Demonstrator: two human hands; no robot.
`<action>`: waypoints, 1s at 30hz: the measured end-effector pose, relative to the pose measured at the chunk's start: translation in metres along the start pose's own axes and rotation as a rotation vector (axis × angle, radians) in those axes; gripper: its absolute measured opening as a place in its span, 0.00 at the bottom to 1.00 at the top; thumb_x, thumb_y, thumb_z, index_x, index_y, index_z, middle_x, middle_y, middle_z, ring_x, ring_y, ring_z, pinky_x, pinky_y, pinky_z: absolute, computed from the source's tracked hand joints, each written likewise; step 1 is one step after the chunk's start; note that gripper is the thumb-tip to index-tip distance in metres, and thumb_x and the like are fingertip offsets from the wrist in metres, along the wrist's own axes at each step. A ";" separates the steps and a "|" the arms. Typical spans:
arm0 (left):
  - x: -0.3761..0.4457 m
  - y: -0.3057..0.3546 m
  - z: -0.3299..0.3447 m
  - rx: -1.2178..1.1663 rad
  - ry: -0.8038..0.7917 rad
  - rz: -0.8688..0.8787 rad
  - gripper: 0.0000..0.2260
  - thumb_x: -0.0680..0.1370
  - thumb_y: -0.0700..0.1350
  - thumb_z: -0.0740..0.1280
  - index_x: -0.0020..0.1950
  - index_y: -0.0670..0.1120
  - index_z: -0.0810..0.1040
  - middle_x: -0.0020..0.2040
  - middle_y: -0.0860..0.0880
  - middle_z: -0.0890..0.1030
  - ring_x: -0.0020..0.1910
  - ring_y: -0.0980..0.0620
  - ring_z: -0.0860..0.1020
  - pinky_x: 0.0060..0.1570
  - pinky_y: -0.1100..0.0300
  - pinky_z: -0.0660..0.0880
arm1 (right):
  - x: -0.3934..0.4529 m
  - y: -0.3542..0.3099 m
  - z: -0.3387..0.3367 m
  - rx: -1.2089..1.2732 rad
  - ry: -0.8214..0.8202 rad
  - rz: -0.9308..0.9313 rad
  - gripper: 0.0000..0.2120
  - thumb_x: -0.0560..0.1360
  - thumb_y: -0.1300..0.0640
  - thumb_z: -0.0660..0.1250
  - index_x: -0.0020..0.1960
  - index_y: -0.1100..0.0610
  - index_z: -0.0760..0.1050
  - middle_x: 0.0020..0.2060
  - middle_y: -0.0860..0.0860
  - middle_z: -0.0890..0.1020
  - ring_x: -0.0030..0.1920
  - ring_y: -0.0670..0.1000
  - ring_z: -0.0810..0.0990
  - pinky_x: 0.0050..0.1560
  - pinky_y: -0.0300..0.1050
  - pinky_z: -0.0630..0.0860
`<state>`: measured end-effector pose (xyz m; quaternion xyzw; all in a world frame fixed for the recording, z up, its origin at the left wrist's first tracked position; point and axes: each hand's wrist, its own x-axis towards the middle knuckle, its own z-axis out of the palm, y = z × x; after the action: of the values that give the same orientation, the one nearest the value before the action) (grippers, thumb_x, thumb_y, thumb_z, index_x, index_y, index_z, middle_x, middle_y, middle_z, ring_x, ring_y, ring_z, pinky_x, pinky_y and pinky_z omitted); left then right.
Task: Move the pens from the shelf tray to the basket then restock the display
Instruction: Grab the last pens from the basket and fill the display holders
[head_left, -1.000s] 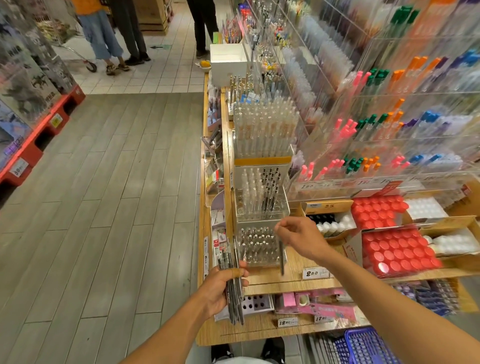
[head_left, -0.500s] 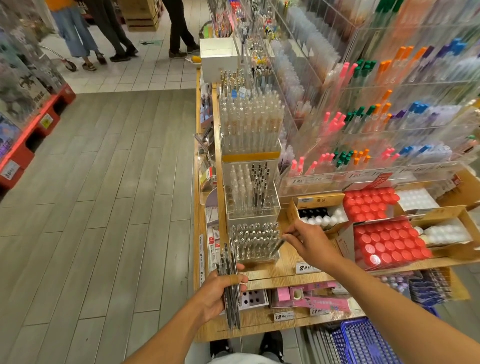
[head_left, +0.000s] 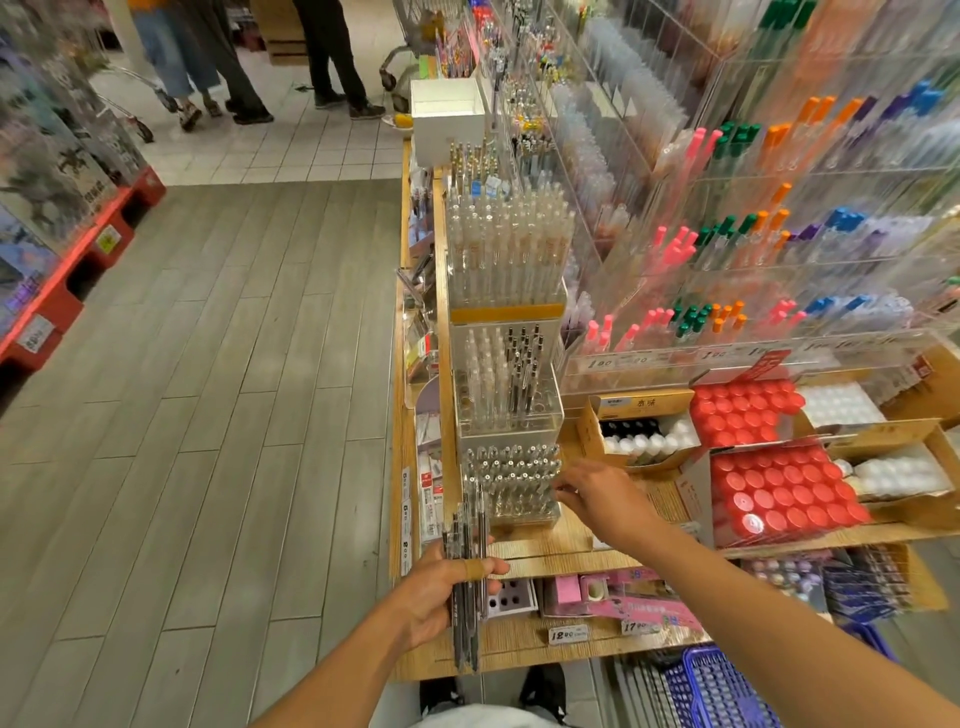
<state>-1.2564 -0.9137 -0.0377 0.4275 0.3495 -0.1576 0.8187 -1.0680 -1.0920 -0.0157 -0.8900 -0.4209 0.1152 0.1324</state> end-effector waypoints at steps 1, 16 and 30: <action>0.000 0.000 0.000 -0.001 -0.013 0.003 0.29 0.67 0.37 0.76 0.65 0.38 0.71 0.53 0.35 0.84 0.42 0.44 0.83 0.41 0.50 0.82 | 0.002 -0.002 -0.001 -0.006 -0.007 0.010 0.11 0.80 0.49 0.63 0.58 0.51 0.78 0.52 0.46 0.80 0.51 0.47 0.79 0.52 0.40 0.75; 0.000 0.009 0.021 0.081 -0.073 0.010 0.21 0.68 0.36 0.75 0.61 0.41 0.80 0.43 0.40 0.84 0.40 0.45 0.83 0.35 0.53 0.81 | 0.001 -0.009 -0.032 0.480 -0.091 0.205 0.06 0.75 0.48 0.70 0.50 0.48 0.79 0.37 0.48 0.83 0.35 0.44 0.78 0.36 0.43 0.77; 0.003 0.020 0.038 -0.106 -0.103 0.002 0.23 0.72 0.35 0.72 0.65 0.36 0.71 0.47 0.36 0.83 0.34 0.43 0.82 0.27 0.56 0.79 | -0.002 -0.020 -0.026 1.425 -0.131 0.315 0.06 0.76 0.62 0.66 0.52 0.63 0.73 0.40 0.56 0.81 0.38 0.52 0.78 0.40 0.44 0.77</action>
<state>-1.2264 -0.9332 -0.0133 0.3752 0.3143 -0.1597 0.8573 -1.0750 -1.0851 0.0153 -0.6292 -0.1179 0.4318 0.6354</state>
